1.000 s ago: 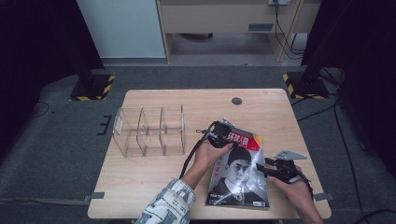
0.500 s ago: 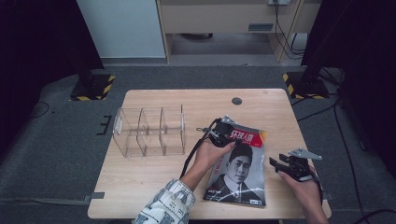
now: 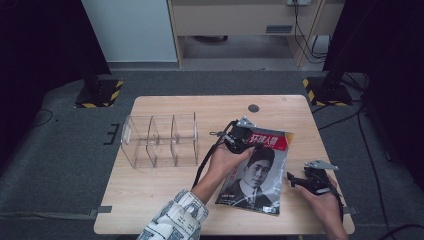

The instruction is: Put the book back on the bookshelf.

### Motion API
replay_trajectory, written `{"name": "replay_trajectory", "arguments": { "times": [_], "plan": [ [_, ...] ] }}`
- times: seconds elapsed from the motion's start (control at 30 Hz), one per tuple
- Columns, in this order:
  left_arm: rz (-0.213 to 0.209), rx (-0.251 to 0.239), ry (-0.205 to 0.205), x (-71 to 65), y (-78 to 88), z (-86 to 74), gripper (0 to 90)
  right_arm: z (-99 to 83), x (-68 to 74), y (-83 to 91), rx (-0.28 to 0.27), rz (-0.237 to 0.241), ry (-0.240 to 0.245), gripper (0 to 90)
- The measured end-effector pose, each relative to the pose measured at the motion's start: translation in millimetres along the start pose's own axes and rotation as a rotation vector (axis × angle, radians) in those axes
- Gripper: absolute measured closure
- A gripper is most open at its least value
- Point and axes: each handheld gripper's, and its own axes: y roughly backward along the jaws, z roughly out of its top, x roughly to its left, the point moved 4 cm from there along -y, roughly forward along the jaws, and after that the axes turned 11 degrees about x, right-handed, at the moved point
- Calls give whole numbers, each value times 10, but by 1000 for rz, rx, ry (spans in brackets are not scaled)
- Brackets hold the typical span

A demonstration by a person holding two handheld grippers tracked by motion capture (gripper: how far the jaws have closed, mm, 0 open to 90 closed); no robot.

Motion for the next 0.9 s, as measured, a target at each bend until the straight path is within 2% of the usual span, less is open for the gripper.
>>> {"name": "replay_trajectory", "arguments": {
  "times": [0.27, 0.43, 0.9],
  "plan": [
    [12, -31, -11, -31, 167, 116, 865, -16, 10, -26, 8, -2, 10, 237],
    [22, -44, -1, -14, 249, 176, 865, -18, 27, -47, 5, -18, 47, 220],
    [39, -105, 0, -54, 554, 351, 865, -15, 39, -55, -2, -18, 47, 216]
  ]
}}
